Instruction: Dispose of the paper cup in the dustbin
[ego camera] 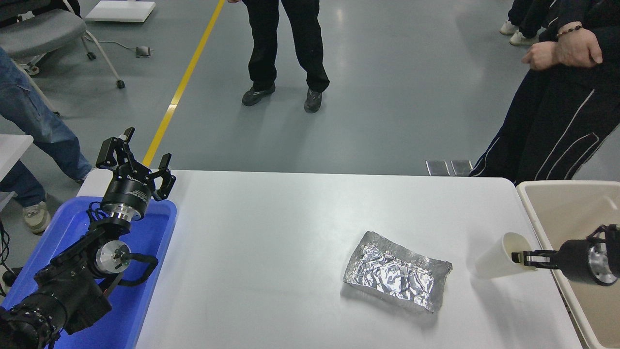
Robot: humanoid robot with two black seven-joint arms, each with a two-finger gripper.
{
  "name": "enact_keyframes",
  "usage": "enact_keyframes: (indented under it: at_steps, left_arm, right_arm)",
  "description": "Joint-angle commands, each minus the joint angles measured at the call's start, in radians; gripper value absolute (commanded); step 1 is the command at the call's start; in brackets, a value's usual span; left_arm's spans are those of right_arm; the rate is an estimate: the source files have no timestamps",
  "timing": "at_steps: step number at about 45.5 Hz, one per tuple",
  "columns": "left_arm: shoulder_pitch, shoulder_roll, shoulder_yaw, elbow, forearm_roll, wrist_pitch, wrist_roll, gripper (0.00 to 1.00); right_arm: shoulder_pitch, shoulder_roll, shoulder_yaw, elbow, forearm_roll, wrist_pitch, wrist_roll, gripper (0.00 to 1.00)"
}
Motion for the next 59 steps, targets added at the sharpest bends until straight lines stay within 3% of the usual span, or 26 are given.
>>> enact_keyframes:
  at_steps: [1,11,20,35,59]
  left_arm:
    - [0.000,0.000,0.000,0.000,0.000,0.000,0.000,1.00]
    - [0.000,0.000,0.000,0.000,0.001,0.000,0.000,1.00]
    - [0.000,0.000,0.000,0.000,0.000,0.000,0.000,1.00]
    - [0.000,0.000,0.000,0.000,0.000,0.000,0.000,1.00]
    - [0.000,0.000,0.000,0.000,0.001,0.000,0.000,1.00]
  right_arm:
    - [0.078,-0.166,0.125,0.123,0.012,0.066,0.017,0.00]
    - [0.089,-0.292,0.348,0.132,0.097,0.258,0.019,0.00]
    - [0.113,-0.353,0.461,0.127,0.098,0.346,0.017,0.00]
    - [0.117,-0.359,0.455,0.094,0.098,0.359,0.016,0.00]
    - [-0.009,-0.060,0.283,-0.718,0.350,0.353,0.000,0.00]
